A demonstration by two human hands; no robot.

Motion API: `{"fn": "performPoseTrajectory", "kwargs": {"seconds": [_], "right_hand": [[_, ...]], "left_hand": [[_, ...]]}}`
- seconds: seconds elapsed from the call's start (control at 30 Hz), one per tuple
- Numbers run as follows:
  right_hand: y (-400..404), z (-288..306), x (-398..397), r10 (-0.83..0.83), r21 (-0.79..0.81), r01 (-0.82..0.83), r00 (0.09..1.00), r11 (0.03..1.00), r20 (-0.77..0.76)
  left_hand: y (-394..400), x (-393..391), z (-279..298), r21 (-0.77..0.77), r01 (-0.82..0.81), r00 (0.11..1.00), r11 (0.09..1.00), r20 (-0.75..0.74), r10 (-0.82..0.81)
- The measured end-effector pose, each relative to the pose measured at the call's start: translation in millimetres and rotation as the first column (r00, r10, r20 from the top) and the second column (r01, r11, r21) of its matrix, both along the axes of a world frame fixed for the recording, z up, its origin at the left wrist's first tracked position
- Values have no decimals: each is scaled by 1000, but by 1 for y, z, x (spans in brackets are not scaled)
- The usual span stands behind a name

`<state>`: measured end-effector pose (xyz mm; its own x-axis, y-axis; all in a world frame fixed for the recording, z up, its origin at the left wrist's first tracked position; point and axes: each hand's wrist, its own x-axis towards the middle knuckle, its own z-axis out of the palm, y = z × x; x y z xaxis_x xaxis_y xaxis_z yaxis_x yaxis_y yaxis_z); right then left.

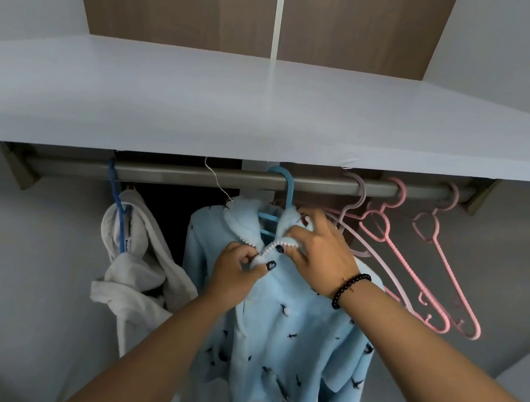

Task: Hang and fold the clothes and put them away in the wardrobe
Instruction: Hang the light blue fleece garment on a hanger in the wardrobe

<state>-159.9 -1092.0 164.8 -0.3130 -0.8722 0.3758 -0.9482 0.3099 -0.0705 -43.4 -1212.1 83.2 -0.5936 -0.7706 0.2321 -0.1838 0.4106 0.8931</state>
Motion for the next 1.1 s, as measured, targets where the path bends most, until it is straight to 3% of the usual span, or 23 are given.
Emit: {"fn": "performPoseTrajectory", "kwargs": {"seconds": [0.1, 0.2, 0.3, 0.37, 0.53, 0.87, 1.1], "right_hand": [[-1, -5, 4, -81, -98, 67, 984, 993, -157], [-6, -6, 10, 126, -58, -150, 944, 987, -306], [-12, -1, 12, 315, 92, -304, 936, 948, -159], [-17, 5, 13, 315, 150, -305, 948, 940, -46], [-29, 17, 20, 300, 285, -287, 954, 915, -2], [-35, 14, 27, 186, 77, -203, 965, 976, 183], [-40, 13, 33, 148, 36, -165, 945, 986, 291]], "left_hand": [[-7, 12, 2, 150, 89, 995, 985, -54, -82], [-14, 24, 4, 261, 180, 979, 948, -140, -148], [-17, 33, 6, 358, 253, 958, 899, -221, -182], [-17, 37, 8, 408, 286, 947, 867, -258, -191], [-17, 44, 12, 403, 277, 947, 872, -269, -176], [-16, 54, 20, 311, 173, 936, 935, -346, -58], [-17, 57, 24, 179, 77, 956, 981, -294, -21]]}}
